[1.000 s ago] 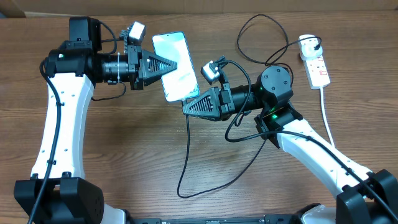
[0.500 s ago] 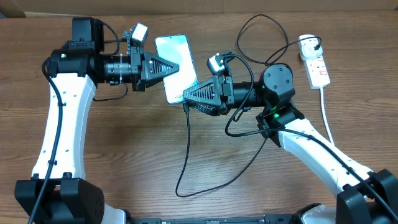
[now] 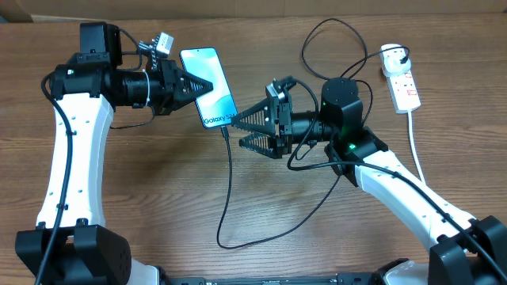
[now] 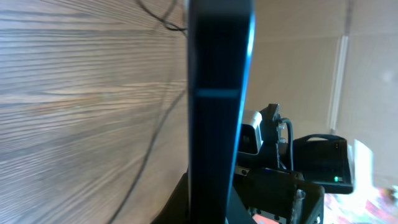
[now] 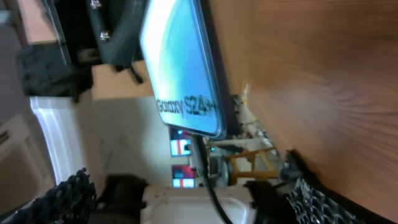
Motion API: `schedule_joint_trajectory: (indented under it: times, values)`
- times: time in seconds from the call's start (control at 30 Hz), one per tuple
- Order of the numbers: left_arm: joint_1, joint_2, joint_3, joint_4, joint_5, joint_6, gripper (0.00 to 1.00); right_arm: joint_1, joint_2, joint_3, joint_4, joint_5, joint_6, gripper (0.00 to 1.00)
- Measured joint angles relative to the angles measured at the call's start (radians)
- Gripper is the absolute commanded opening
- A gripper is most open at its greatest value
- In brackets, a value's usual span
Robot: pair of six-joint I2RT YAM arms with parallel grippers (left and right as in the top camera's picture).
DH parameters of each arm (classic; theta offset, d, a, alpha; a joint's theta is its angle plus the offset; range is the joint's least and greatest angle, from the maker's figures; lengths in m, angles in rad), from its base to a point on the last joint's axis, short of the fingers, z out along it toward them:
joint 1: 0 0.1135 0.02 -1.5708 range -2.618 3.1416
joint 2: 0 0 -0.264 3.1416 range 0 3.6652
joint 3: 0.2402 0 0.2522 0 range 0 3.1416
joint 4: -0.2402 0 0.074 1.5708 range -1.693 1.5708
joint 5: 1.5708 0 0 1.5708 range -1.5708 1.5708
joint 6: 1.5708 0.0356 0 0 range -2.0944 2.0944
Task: Plug charger to phone and switch on socket
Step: 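Lower the plugged phone to the table with the left gripper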
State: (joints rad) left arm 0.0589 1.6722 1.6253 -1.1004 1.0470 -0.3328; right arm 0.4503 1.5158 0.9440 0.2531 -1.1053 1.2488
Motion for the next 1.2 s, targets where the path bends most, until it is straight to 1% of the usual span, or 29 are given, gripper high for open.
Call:
schedule_joint_trajectory:
  times: [0.03,0.07,0.13,0.23,0.4,0.53,0.73,0.83,1.03,1.2]
  values:
    - [0.000,0.000,0.000,0.001,-0.015,0.000,0.04,0.000,0.000,0.000,-0.064,0.019,-0.049,1.00]
    - [0.000,0.001,0.000,0.000,-0.031,0.000,0.04,0.000,0.000,0.000,-0.088,0.027,-0.070,1.00]
    - [0.000,0.010,0.000,0.001,-0.051,0.000,0.04,-0.003,0.000,0.000,-0.185,0.057,-0.166,1.00]
    - [0.000,0.082,0.000,0.006,-0.083,0.000,0.04,-0.008,-0.001,0.001,-0.292,0.092,-0.299,1.00]
    - [-0.003,0.216,0.000,0.060,-0.102,0.000,0.04,-0.011,-0.001,0.001,-0.433,0.169,-0.401,1.00]
    - [-0.026,0.293,0.000,0.122,-0.116,0.001,0.04,-0.011,-0.001,0.001,-0.492,0.225,-0.462,1.00]
    - [-0.088,0.372,0.000,0.205,-0.116,-0.008,0.04,-0.011,-0.001,0.001,-0.519,0.282,-0.497,1.00]
    - [-0.111,0.444,0.000,0.240,-0.116,-0.025,0.04,-0.011,-0.001,0.001,-0.529,0.306,-0.505,1.00]
    - [-0.116,0.570,0.000,0.324,-0.092,-0.035,0.04,-0.011,-0.001,0.001,-0.530,0.327,-0.511,1.00]
    - [-0.116,0.607,0.000,0.339,-0.085,-0.035,0.04,-0.011,-0.001,0.001,-0.530,0.352,-0.512,1.00]
